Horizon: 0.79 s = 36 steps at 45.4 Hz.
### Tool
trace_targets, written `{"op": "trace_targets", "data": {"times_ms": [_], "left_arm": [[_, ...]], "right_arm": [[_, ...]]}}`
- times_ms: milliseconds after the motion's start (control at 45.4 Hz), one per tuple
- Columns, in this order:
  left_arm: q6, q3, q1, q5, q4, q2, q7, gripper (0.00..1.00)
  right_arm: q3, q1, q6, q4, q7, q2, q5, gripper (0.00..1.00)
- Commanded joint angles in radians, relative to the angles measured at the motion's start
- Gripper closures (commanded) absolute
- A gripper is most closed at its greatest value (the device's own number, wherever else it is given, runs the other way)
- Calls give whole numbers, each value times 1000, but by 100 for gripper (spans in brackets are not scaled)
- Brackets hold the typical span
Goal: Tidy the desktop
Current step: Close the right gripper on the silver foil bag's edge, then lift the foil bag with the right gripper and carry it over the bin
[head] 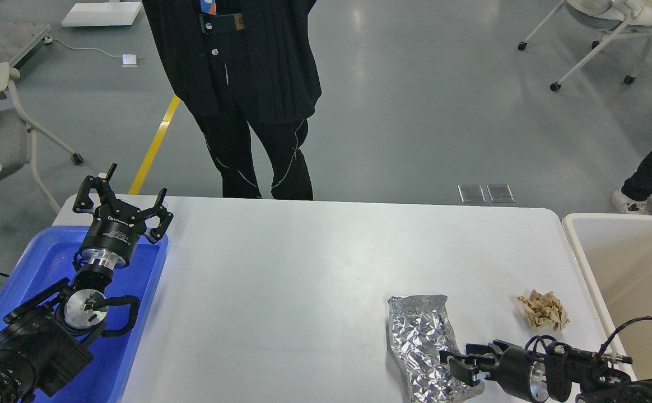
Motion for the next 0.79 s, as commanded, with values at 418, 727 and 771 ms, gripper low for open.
{"op": "trace_targets", "data": {"times_ms": [418,727,771], "left_arm": [[1,0,0,0,0,0,0,0],[0,0,0,0,0,0,0,0],[0,0,0,0,0,0,0,0]], "right_arm": [[-12,140,-3,12,95,-92,16,100],[-5,282,8,211,106,-227,36,100],[-9,316,11,246,106,-256,45,100]]}}
